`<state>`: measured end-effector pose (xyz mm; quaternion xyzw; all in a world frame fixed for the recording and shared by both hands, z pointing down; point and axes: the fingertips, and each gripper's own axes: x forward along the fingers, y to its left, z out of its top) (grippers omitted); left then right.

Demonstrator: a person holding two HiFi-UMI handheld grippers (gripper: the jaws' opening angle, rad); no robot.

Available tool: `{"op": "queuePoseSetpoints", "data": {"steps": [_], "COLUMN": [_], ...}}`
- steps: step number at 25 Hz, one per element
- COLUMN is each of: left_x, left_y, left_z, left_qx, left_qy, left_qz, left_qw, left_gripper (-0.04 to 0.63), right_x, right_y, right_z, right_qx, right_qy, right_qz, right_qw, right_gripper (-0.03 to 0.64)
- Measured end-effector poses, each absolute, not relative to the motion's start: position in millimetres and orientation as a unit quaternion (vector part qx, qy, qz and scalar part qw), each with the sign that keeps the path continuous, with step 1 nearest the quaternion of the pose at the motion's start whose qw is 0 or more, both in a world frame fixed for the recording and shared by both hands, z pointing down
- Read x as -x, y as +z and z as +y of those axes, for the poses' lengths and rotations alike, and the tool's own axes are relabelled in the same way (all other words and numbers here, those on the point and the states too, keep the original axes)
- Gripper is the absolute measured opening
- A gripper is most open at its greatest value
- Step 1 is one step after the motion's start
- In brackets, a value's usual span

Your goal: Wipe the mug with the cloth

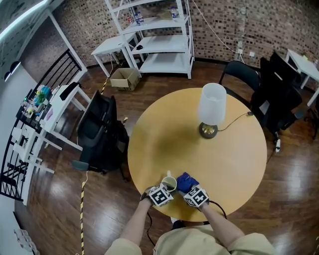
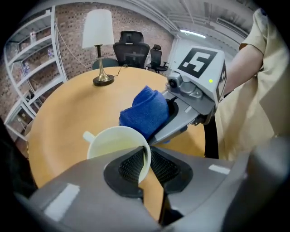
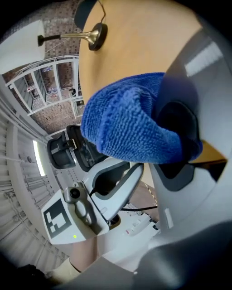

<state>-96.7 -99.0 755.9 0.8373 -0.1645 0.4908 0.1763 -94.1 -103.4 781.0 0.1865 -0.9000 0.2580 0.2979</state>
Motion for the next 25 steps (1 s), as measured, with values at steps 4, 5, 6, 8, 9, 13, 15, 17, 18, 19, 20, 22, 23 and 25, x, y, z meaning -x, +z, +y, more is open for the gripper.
{"op": "queuePoseSetpoints", "data": {"steps": [4,5,6,8,9,13,15,17,18,19,20,22,23,25], "left_x": [95,94,94,95,96,103,112,122,126,127,125,116,111,106], "left_y": [759,760,760,759,759,749,746,751,755,758,760,762,761,761], "left_z": [-96,-96,-96,-96,-96,-100,-98,-96,-95,-94,-91,-85,-84,-84], "left_qx": [-0.822,-0.819,-0.816,-0.815,-0.816,-0.817,-0.807,-0.795,-0.792,-0.791,-0.792,-0.799,-0.802,-0.805], "left_qy": [0.495,0.494,0.492,0.485,0.485,0.525,0.557,0.585,0.593,0.597,0.598,0.592,0.587,0.574], "left_qz": [-0.173,-0.178,-0.183,-0.192,-0.191,-0.165,-0.152,-0.142,-0.135,-0.126,-0.116,-0.097,-0.094,-0.103], "left_qw": [0.223,0.232,0.240,0.251,0.252,0.172,0.118,0.074,0.056,0.044,0.039,0.051,0.068,0.115], "left_gripper": [0.035,0.037,0.037,0.040,0.042,0.205,0.221,0.205,0.171,0.129,0.111,0.055,0.029,0.041], "right_x": [97,97,96,94,93,89,89,89,90,91,92,96,99,104], "right_y": [782,782,782,781,780,778,778,779,779,778,778,775,774,772], "right_z": [-85,-83,-83,-87,-89,-95,-96,-96,-97,-97,-96,-94,-92,-87], "right_qx": [-0.170,-0.171,-0.173,-0.173,-0.173,-0.181,-0.183,-0.185,-0.185,-0.185,-0.184,-0.177,-0.172,-0.163], "right_qy": [0.256,0.258,0.261,0.265,0.265,0.258,0.251,0.243,0.240,0.239,0.239,0.236,0.230,0.215], "right_qz": [-0.903,-0.903,-0.902,-0.903,-0.903,-0.903,-0.903,-0.904,-0.904,-0.904,-0.904,-0.907,-0.908,-0.910], "right_qw": [0.301,0.299,0.296,0.292,0.290,0.293,0.297,0.300,0.302,0.302,0.302,0.302,0.305,0.315], "right_gripper": [0.058,0.058,0.058,0.058,0.058,0.058,0.058,0.058,0.058,0.058,0.058,0.058,0.058,0.058]}}
